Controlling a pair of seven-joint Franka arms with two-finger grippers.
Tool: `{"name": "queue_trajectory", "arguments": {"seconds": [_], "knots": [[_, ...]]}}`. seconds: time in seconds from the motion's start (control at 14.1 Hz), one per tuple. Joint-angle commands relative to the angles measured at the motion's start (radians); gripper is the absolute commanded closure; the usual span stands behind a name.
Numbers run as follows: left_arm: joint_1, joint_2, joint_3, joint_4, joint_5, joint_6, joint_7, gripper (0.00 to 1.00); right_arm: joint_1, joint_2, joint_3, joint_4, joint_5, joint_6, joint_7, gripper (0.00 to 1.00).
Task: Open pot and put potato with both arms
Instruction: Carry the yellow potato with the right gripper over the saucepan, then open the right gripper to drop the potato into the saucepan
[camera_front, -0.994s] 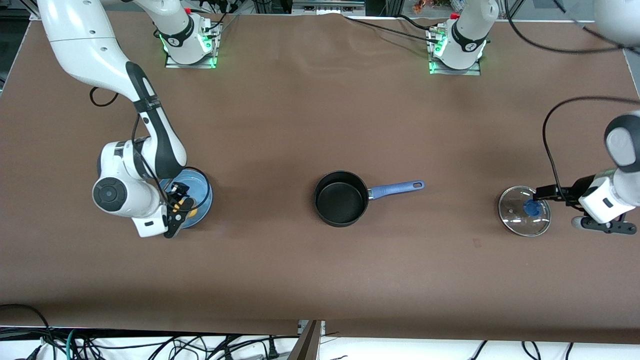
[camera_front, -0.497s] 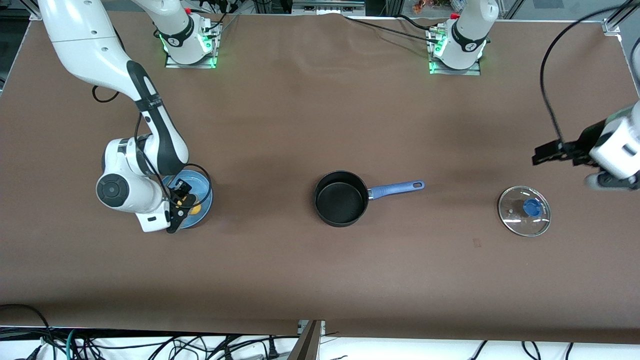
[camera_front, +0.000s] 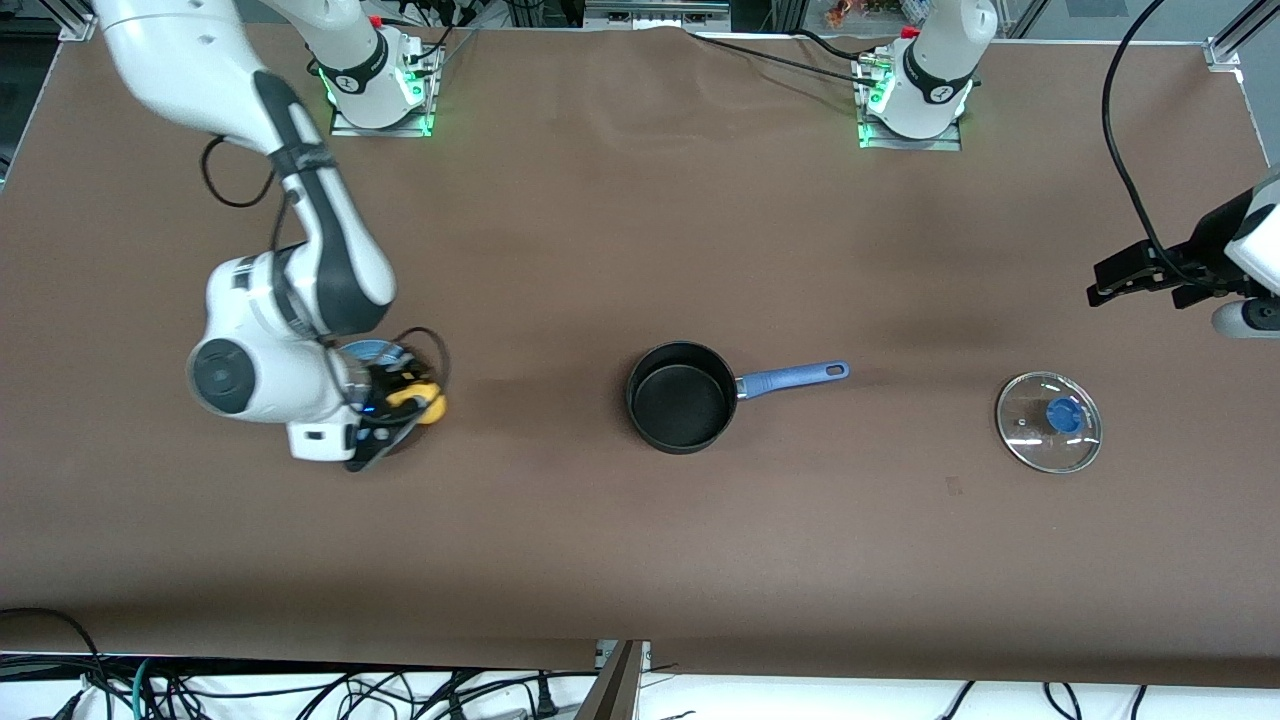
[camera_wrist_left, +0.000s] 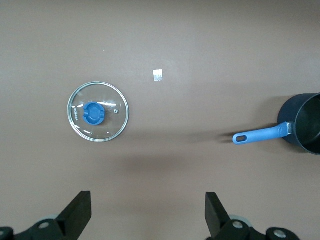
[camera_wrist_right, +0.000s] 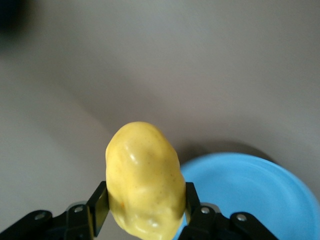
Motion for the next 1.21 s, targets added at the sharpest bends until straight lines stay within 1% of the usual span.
{"name": "queue_trajectory", "arguments": {"seconds": [0.0,0.07,0.14,0.21,0.43,0.5,0.64,0.71,0.78,0.85,1.06,1.14], "knots": [[0.010,0.007,-0.033,0.027,0.026,-0.003,-0.010,0.00,0.108,0.031,-0.007,0.064,0.102,-0.012,0.330,1.00],[0.005,0.012,-0.029,0.036,0.026,-0.012,-0.010,0.00,0.147,0.045,-0.008,0.085,0.172,0.000,0.418,1.00],[0.007,0.024,-0.029,0.040,0.026,-0.015,-0.010,0.00,0.187,0.065,-0.010,0.113,0.222,0.032,0.511,1.00],[0.007,0.027,-0.029,0.049,0.025,-0.016,-0.010,0.00,0.216,0.081,-0.008,0.127,0.242,0.075,0.623,1.00],[0.005,0.040,-0.029,0.060,0.023,-0.018,-0.010,0.00,0.328,0.124,-0.008,0.133,0.244,0.265,0.892,1.00],[0.005,0.041,-0.029,0.060,0.025,-0.016,-0.010,0.00,0.358,0.141,-0.008,0.133,0.244,0.322,0.966,0.94],[0.010,0.041,-0.025,0.058,0.023,-0.016,-0.010,0.00,0.401,0.160,-0.008,0.133,0.244,0.405,1.040,0.76],[0.011,0.041,-0.023,0.060,0.022,-0.016,-0.010,0.00,0.406,0.163,-0.008,0.133,0.244,0.414,1.055,0.52],[0.013,0.041,-0.022,0.060,0.021,-0.016,-0.010,0.00,0.408,0.163,-0.008,0.133,0.242,0.414,1.080,0.03],[0.013,0.041,-0.022,0.060,0.021,-0.016,-0.010,0.00,0.409,0.158,-0.011,0.133,0.236,0.414,1.088,0.00],[0.008,0.043,-0.025,0.060,0.025,-0.016,-0.010,0.00,0.379,0.126,-0.025,0.142,0.225,0.399,1.082,0.00],[0.008,0.044,-0.025,0.060,0.025,-0.018,-0.010,0.00,0.371,0.109,-0.039,0.141,0.208,0.390,1.079,0.00]]}}
